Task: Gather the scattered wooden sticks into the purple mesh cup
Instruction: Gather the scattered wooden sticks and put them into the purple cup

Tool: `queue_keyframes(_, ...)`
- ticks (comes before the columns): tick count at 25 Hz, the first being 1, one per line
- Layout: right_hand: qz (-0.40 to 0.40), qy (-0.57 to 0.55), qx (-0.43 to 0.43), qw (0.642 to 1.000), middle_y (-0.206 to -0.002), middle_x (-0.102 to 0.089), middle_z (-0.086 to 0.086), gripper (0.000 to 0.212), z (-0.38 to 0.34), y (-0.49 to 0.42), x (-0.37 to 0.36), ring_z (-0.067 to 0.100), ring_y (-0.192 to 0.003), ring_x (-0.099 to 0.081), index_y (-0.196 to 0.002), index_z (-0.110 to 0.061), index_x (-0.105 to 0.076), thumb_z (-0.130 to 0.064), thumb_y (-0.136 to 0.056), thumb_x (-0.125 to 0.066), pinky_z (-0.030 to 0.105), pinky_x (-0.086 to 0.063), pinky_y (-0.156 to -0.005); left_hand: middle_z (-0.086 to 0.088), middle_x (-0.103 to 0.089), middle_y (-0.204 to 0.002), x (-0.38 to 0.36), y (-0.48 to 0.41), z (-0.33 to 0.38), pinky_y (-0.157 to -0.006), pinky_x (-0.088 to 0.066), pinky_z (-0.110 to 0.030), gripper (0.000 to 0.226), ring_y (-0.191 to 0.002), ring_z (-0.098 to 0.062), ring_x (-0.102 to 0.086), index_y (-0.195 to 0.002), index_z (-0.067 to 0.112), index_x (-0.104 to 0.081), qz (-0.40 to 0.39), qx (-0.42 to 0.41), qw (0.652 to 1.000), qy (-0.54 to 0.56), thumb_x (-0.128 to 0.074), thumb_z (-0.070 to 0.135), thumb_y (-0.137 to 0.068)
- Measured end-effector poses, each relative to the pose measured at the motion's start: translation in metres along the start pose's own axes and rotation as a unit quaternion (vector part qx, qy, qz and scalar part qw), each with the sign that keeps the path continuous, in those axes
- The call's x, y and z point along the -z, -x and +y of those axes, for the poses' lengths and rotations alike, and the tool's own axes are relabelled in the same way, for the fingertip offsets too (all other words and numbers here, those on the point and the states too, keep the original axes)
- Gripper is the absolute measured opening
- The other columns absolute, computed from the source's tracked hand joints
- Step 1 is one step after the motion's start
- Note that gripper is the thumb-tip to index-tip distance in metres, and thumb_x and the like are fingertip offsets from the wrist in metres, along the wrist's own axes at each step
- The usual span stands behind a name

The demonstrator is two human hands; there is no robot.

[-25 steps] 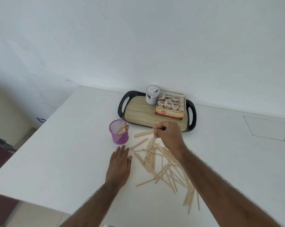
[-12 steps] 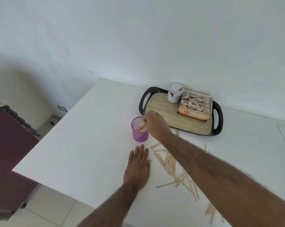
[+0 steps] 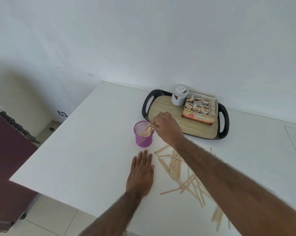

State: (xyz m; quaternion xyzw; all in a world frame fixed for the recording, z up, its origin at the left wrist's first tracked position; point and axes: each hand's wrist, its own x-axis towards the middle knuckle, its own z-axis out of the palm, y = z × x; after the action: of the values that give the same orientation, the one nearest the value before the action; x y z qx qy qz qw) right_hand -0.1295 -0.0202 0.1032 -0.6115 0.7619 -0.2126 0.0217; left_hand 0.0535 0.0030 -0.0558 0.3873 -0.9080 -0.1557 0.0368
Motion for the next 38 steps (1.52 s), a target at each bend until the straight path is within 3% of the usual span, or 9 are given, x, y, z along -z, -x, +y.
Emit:
queue_keyframes(3, 0.037, -0.056, -0.119, 0.991, -0.096, -0.071, 0.004, 0.018, 0.05, 0.041, 0.016, 0.02, -0.094, -0.061, -0.094, -0.01, -0.078, -0.008, -0.094, -0.06, 0.036, -0.053, -0.08, 0.002, -0.002, -0.172, 0.004, 0.003, -0.001, -0.125, 0.008, -0.036, 0.057, -0.158, -0.018, 0.007, -0.163, 0.026, -0.017, 0.007, -0.021, 1.0, 0.006, -0.015, 0.045, -0.109)
queue_keyframes(6, -0.005, -0.035, -0.278, 0.96, -0.114, -0.069, 0.007, 0.03, 0.113, 0.099, 0.026, 0.026, -0.111, -0.061, -0.108, -0.01, -0.076, 0.0, -0.093, -0.052, 0.039, -0.052, -0.093, -0.002, -0.019, -0.171, 0.011, -0.004, 0.019, -0.128, -0.002, -0.036, 0.056, -0.159, -0.018, -0.007, -0.159, 0.022, -0.03, 0.026, -0.088, 0.995, 0.034, -0.02, 0.042, -0.108)
queue_keyframes(10, -0.072, 0.008, -0.378, 0.923, -0.131, -0.059, 0.009, 0.043, 0.158, 0.155, 0.026, 0.028, -0.126, -0.051, -0.125, -0.012, -0.068, 0.004, -0.09, -0.047, 0.04, -0.046, -0.103, -0.005, -0.015, -0.171, 0.017, -0.043, 0.073, -0.129, -0.002, -0.04, 0.058, -0.159, -0.022, -0.005, -0.161, 0.02, -0.023, -0.001, -0.103, 0.993, 0.061, -0.023, 0.046, -0.109)
queue_keyframes(16, -0.149, 0.062, -0.355, 0.921, -0.118, -0.049, 0.013, 0.03, 0.147, 0.166, 0.011, 0.031, -0.114, -0.048, -0.11, -0.002, -0.061, 0.004, -0.088, -0.041, 0.042, -0.049, -0.092, -0.012, 0.003, -0.172, 0.006, -0.068, 0.102, -0.128, 0.002, -0.049, 0.071, -0.158, -0.031, 0.006, -0.163, 0.013, -0.007, -0.1, 0.001, 0.993, 0.056, -0.018, 0.055, -0.107)
queue_keyframes(22, -0.166, 0.074, -0.238, 0.954, -0.116, -0.051, 0.01, 0.031, 0.121, 0.172, -0.011, 0.029, -0.109, -0.051, -0.114, -0.008, -0.063, -0.001, -0.092, -0.043, 0.04, -0.048, -0.087, -0.008, -0.002, -0.173, -0.004, -0.055, 0.114, -0.127, 0.002, -0.044, 0.063, -0.159, -0.027, 0.003, -0.164, 0.013, -0.008, -0.093, -0.052, 0.992, 0.062, -0.018, 0.044, -0.109)
queue_keyframes(28, -0.228, 0.11, -0.227, 0.94, -0.124, -0.051, 0.003, 0.05, 0.131, 0.186, 0.002, 0.024, -0.117, -0.049, -0.125, -0.018, -0.059, -0.056, -0.093, -0.055, 0.043, -0.043, -0.098, -0.005, -0.016, -0.171, 0.003, -0.04, 0.106, -0.128, -0.007, -0.044, 0.058, -0.159, -0.025, -0.007, -0.163, 0.016, -0.016, -0.096, -0.092, 0.988, 0.084, -0.03, 0.032, -0.109)
queue_keyframes(32, -0.196, 0.012, -0.201, 0.96, -0.131, -0.049, -0.003, 0.042, 0.13, 0.194, 0.014, 0.019, -0.126, -0.047, -0.134, -0.027, -0.057, -0.041, -0.095, -0.06, 0.037, -0.041, -0.104, -0.001, -0.013, -0.172, 0.01, -0.028, 0.098, -0.129, -0.005, -0.041, 0.059, -0.159, -0.018, -0.003, -0.163, 0.021, -0.014, -0.085, -0.132, 0.982, 0.1, -0.031, 0.036, -0.109)
queue_keyframes(35, -0.238, 0.027, -0.152, 0.959, -0.144, -0.04, -0.007, 0.073, 0.143, 0.216, 0.038, 0.017, -0.136, -0.037, -0.15, -0.034, -0.042, -0.041, -0.084, -0.074, 0.034, -0.036, -0.108, 0.004, 0.0, -0.173, 0.01, -0.01, 0.071, -0.129, 0.001, -0.042, 0.07, -0.158, -0.013, 0.009, -0.164, 0.026, -0.004, -0.073, -0.19, 0.978, 0.053, -0.03, 0.053, -0.104)
queue_keyframes(38, -0.319, 0.098, -0.107, 0.937, -0.167, -0.006, -0.006, 0.124, 0.151, 0.255, 0.046, 0.023, -0.154, -0.002, -0.16, -0.04, -0.009, -0.055, -0.063, -0.084, 0.045, -0.02, -0.12, 0.008, 0.023, -0.169, 0.005, 0.004, 0.045, -0.126, 0.011, -0.043, 0.086, -0.154, -0.011, 0.025, -0.163, 0.03, 0.01, -0.078, -0.19, 0.979, -0.006, -0.024, 0.075, -0.097)
